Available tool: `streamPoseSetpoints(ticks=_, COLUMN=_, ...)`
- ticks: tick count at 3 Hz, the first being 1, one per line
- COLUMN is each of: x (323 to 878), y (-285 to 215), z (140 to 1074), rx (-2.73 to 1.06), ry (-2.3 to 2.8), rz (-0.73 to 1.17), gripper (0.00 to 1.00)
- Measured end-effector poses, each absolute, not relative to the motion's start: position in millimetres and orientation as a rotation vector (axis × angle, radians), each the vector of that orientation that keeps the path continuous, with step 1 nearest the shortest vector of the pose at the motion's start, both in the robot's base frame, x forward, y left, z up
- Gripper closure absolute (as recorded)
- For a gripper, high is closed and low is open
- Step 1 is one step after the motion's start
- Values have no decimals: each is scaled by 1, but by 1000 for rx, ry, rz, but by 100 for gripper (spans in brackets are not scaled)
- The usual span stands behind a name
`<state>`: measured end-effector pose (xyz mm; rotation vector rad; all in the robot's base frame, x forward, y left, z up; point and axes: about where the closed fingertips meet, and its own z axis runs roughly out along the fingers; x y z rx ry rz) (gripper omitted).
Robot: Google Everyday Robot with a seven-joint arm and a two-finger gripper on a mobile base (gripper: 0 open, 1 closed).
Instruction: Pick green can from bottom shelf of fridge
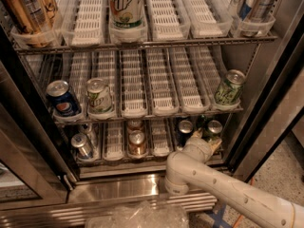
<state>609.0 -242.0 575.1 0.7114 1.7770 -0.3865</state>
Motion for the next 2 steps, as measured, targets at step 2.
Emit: streamPoseSetpoints(ticks=2, x=613, y=-243, z=576, rx=713, ry=1776, rz=-376, gripper=49)
